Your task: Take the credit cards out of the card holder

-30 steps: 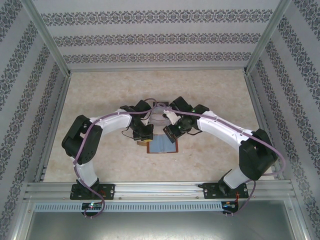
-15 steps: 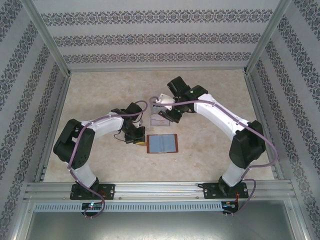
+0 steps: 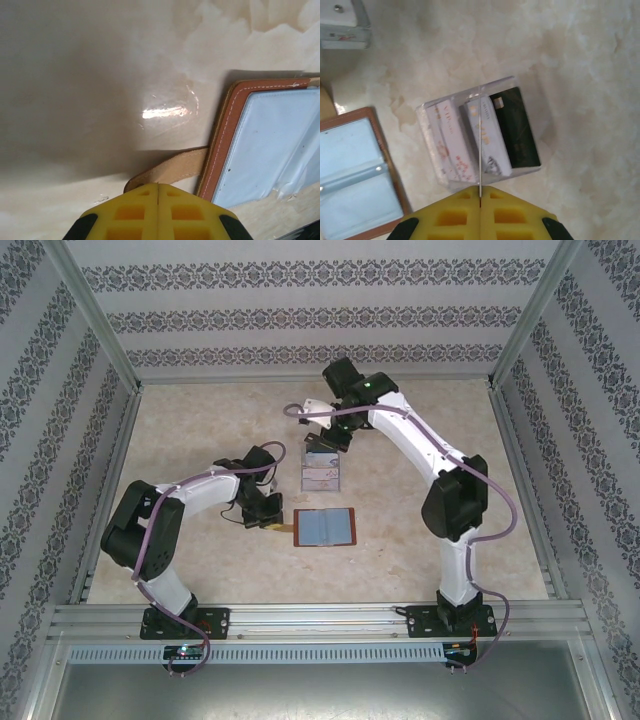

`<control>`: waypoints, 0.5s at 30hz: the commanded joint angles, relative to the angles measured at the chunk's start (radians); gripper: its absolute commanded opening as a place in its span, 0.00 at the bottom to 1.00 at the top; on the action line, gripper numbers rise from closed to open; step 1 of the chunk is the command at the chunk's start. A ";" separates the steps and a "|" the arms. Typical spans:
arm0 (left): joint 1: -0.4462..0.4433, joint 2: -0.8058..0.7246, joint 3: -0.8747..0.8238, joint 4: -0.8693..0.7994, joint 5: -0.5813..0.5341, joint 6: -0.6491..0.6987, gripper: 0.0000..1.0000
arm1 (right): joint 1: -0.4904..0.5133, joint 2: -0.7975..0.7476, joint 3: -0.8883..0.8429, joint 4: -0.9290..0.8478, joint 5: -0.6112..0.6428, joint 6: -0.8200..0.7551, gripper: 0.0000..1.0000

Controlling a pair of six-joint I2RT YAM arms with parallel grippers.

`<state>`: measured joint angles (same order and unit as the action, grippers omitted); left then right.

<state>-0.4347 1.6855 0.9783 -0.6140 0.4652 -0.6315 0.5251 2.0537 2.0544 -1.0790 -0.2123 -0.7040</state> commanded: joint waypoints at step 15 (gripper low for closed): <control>0.049 -0.020 -0.013 -0.010 -0.004 0.020 0.04 | -0.039 0.345 0.458 -0.240 -0.006 -0.158 0.00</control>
<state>-0.3992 1.6821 0.9722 -0.6140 0.4660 -0.6312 0.4988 2.3676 2.4706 -1.2572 -0.2207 -0.8200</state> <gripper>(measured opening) 0.051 0.049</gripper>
